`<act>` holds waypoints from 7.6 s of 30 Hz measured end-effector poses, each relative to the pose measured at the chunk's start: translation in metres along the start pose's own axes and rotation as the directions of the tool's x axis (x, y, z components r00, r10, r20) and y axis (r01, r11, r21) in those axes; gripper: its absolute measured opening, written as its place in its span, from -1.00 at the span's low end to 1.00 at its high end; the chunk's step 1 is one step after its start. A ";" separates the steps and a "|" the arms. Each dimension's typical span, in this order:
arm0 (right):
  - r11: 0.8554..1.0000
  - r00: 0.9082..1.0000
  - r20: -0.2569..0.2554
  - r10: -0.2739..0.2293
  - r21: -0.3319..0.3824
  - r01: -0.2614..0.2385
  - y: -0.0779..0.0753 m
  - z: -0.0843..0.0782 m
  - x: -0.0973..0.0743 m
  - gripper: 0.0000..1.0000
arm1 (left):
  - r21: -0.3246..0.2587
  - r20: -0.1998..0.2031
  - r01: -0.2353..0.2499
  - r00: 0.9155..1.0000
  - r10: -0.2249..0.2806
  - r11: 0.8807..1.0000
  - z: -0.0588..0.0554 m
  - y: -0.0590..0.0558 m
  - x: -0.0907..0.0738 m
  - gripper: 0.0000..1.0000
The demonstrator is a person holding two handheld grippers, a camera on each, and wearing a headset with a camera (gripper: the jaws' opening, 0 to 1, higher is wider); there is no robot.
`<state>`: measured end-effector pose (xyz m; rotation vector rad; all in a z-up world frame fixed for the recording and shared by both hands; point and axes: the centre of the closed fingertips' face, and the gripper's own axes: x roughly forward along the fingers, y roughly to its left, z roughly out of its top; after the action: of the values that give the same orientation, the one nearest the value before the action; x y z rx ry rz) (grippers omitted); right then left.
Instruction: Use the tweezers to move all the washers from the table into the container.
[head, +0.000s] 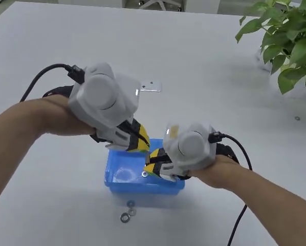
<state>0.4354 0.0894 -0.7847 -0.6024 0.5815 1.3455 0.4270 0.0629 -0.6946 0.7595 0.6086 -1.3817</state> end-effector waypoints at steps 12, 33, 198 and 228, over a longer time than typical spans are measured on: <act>1.000 1.000 -0.013 0.018 0.014 -0.018 -0.003 -0.006 0.004 -0.80 | -0.009 0.010 0.013 1.000 -0.012 1.000 -0.004 0.007 0.007 -0.90; 1.000 1.000 -0.019 0.005 -0.013 -0.005 0.000 0.002 -0.006 -0.78 | 0.017 -0.009 -0.003 1.000 0.003 1.000 0.000 0.000 -0.004 -0.90; 0.999 0.999 0.028 0.039 -0.019 -0.039 0.118 0.035 -0.031 -0.81 | 0.010 -0.076 0.023 0.997 -0.023 1.000 0.016 -0.111 -0.047 -0.91; 0.999 0.999 0.030 -0.011 -0.042 0.013 0.084 0.053 -0.062 -0.81 | 0.074 -0.062 -0.009 0.998 0.014 0.997 0.047 -0.083 -0.064 -0.91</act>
<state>0.3459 0.0928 -0.7084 -0.6186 0.5258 1.3559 0.3356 0.0647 -0.6259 0.8671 0.6038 -1.3802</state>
